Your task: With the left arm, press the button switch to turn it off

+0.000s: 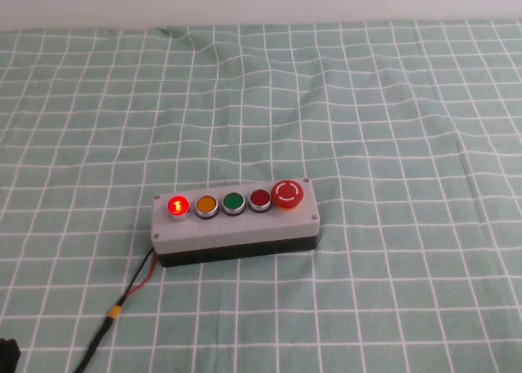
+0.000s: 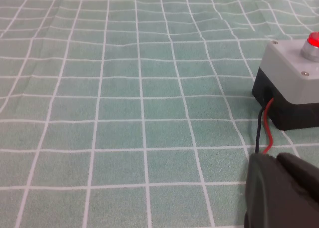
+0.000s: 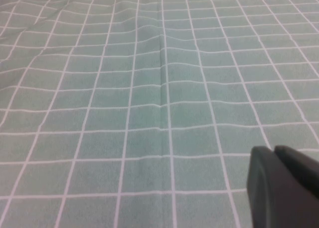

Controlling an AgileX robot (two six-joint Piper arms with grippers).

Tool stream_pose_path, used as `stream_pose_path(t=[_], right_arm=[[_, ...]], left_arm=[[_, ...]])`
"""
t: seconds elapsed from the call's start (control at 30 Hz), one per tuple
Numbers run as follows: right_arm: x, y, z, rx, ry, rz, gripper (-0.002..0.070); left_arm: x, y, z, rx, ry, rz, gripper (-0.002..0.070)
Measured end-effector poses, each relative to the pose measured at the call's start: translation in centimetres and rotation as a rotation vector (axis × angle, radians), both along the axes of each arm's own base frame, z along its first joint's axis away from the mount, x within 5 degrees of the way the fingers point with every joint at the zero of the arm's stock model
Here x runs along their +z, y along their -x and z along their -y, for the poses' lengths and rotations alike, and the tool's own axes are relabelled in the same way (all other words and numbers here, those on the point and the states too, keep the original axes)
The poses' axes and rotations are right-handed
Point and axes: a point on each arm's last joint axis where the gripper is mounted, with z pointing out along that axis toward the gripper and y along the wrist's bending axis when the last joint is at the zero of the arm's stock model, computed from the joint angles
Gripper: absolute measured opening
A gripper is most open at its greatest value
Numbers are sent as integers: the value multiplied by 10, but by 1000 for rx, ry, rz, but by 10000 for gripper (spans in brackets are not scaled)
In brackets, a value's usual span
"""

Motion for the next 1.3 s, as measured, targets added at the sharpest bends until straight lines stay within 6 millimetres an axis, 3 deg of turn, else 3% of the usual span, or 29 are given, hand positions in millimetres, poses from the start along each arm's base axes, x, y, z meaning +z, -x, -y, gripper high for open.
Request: stream_pose_path(t=[1.3], right_arm=[[0, 0, 0, 0, 0, 0, -18]], left_arm=[[-3, 1, -1, 2, -27, -27, -2]])
